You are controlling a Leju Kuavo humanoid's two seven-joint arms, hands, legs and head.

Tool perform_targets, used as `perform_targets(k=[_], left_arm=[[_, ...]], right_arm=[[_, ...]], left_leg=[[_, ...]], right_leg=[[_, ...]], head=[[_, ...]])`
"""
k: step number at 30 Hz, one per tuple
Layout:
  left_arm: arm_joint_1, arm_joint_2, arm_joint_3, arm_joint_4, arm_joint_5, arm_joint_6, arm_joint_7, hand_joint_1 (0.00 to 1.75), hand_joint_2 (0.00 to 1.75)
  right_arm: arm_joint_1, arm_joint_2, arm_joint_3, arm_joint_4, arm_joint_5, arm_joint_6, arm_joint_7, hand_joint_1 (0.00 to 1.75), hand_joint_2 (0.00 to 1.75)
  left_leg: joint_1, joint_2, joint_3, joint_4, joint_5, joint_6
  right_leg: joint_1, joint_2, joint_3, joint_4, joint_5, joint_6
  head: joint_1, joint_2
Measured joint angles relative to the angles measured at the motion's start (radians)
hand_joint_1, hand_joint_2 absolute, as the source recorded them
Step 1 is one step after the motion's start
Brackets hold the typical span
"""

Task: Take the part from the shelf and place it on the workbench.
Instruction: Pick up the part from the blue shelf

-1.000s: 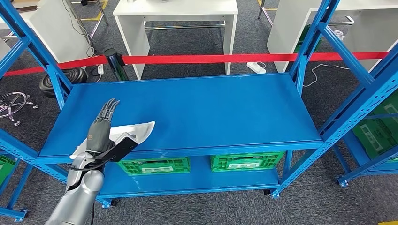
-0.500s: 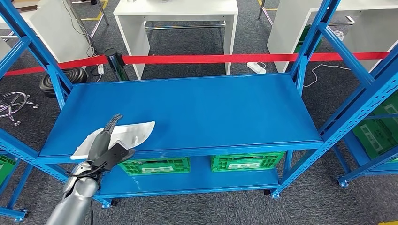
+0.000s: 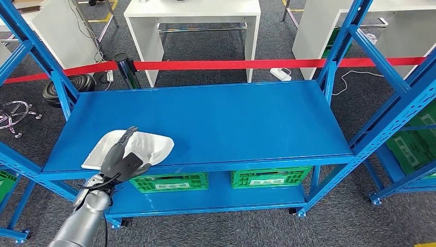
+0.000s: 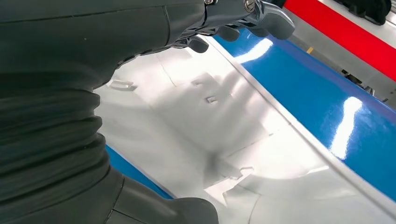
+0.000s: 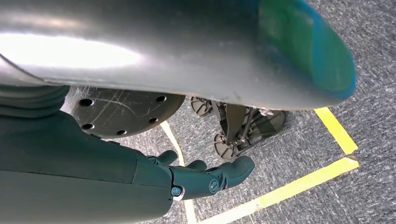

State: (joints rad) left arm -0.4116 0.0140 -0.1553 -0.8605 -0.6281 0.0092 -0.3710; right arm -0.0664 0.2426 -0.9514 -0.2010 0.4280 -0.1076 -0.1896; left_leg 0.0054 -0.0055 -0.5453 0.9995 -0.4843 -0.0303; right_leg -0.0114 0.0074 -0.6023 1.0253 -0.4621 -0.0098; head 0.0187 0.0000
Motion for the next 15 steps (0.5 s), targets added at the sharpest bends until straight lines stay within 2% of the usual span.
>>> perform_targets(k=[4,11,15], left_arm=[[-0.015,0.0,-0.001,0.027,-0.043,0.039,0.009,0.0,1.75],[-0.053,-0.001,-0.029,0.114,-0.255,0.25,0.101,0.0,1.75],[-0.059,-0.001,-0.033,0.141,-0.281,0.271,0.112,0.0,1.75]], right_arm=[[0.0,0.0,0.0,0.0,0.0,0.0,-0.009,0.0,0.0],[-0.001,0.0,-0.012,0.0,0.0,0.0,-0.008,0.0,0.0],[-0.001,0.0,-0.016,0.0,0.001,0.002,-0.007,0.0,0.0]], left_leg=[[0.0,0.0,0.0,0.0,0.0,0.0],[0.0,0.0,0.0,0.0,0.0,0.0],[0.0,0.0,0.0,0.0,0.0,0.0]], right_leg=[[0.0,0.0,0.0,0.0,0.0,0.0],[0.0,0.0,0.0,0.0,0.0,0.0],[0.0,0.0,0.0,0.0,0.0,0.0]], head=[[0.0,0.0],[0.0,0.0],[0.0,0.0]])
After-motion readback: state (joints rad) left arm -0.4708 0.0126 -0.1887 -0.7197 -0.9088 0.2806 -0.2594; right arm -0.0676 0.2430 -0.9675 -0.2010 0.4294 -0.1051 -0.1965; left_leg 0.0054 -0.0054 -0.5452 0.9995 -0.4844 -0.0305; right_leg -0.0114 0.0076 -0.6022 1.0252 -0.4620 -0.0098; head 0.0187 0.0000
